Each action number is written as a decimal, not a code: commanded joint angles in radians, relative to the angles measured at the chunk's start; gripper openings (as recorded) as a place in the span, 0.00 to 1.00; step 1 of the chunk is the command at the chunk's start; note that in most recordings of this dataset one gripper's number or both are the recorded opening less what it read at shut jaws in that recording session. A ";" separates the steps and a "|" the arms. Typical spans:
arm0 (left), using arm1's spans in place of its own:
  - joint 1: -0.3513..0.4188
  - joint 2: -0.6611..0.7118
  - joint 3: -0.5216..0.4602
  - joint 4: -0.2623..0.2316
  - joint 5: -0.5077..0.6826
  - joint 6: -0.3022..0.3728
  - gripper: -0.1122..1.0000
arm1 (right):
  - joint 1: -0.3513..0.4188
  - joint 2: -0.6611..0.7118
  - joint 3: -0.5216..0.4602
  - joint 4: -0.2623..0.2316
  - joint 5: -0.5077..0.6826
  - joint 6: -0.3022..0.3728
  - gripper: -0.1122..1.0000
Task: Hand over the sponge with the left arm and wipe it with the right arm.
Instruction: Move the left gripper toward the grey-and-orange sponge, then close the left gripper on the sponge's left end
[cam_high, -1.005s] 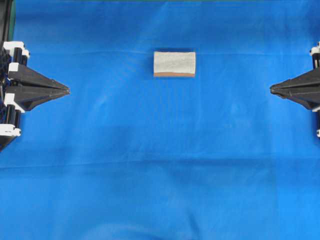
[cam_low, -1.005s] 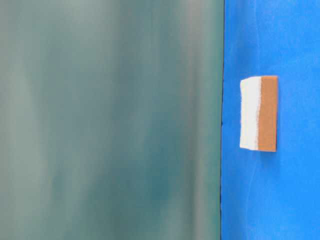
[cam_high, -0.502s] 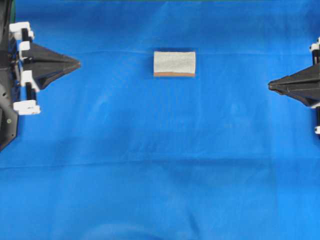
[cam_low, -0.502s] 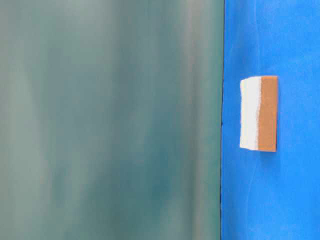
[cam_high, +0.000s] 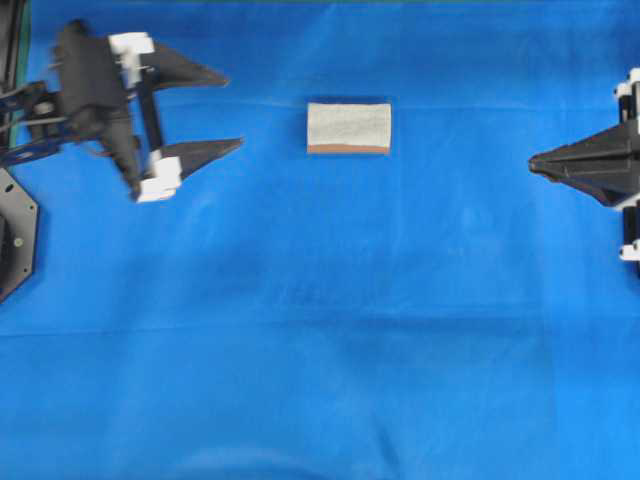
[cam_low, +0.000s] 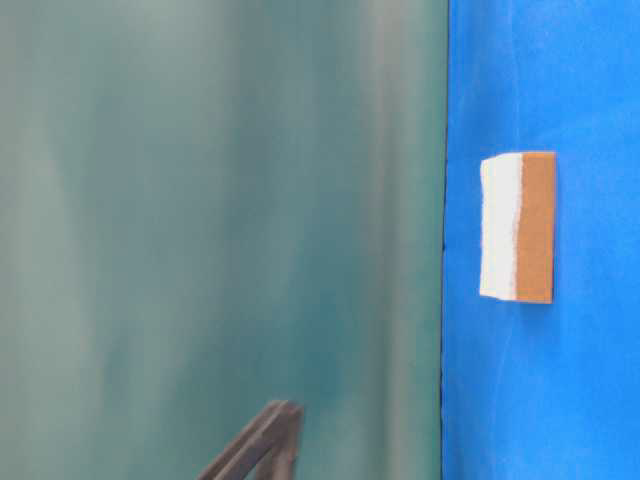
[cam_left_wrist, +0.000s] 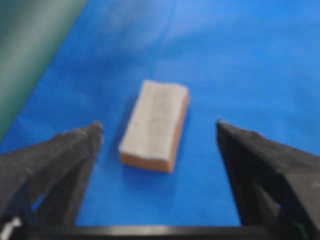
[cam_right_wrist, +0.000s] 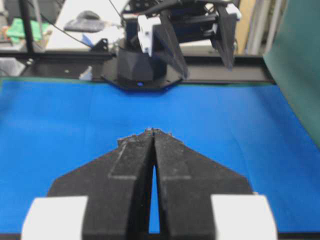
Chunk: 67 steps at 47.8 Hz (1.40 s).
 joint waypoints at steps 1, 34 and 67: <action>0.014 0.074 -0.064 -0.002 -0.006 0.011 0.95 | -0.002 0.012 -0.017 0.002 -0.005 0.002 0.10; 0.038 0.632 -0.362 0.002 -0.011 0.109 0.94 | -0.052 0.055 -0.008 0.002 -0.003 0.005 0.10; 0.066 0.724 -0.414 0.002 -0.009 0.138 0.95 | -0.054 0.074 -0.006 0.002 -0.002 0.005 0.10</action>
